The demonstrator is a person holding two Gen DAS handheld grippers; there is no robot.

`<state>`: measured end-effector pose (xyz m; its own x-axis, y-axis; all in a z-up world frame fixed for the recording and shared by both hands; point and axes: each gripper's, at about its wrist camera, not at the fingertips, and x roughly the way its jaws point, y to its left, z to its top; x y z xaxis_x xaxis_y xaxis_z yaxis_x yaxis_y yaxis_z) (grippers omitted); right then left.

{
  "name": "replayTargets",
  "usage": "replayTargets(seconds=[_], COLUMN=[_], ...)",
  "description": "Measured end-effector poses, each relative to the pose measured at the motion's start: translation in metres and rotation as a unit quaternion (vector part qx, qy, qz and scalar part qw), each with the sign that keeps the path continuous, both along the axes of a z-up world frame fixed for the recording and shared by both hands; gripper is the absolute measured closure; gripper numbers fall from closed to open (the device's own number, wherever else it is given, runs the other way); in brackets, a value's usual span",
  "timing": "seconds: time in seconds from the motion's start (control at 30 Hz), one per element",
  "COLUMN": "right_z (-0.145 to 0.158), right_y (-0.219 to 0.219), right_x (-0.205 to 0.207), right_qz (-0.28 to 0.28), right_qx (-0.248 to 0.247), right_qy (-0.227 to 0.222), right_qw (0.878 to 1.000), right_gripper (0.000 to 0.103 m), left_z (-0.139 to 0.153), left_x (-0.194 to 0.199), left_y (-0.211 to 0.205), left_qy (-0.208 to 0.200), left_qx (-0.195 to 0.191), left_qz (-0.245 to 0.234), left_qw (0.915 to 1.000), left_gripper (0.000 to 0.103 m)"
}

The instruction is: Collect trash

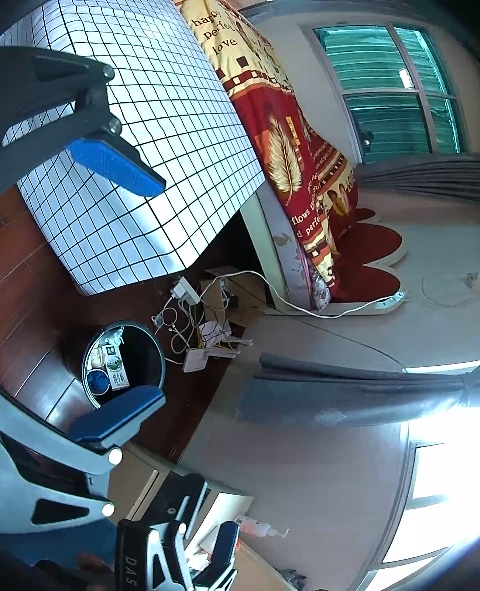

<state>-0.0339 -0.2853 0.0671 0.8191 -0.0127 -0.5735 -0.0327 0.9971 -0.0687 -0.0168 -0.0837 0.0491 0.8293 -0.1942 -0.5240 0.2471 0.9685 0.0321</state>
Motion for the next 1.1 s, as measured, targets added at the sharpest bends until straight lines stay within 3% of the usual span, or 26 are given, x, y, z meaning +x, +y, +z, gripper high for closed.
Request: replayTargets(seconds=[1.1], right_z=[-0.0048], right_y=[0.0005], right_x=[-0.0012], right_qz=[0.000], right_qx=[0.002], right_qy=[0.005], right_qw=[1.000], right_gripper=[0.000], left_z=[-0.0002], left_x=[-0.0005], left_y=[0.0002], left_qy=[0.001], left_qx=[-0.007], left_qz=[0.002], left_qw=[1.0000], left_gripper=[0.000])
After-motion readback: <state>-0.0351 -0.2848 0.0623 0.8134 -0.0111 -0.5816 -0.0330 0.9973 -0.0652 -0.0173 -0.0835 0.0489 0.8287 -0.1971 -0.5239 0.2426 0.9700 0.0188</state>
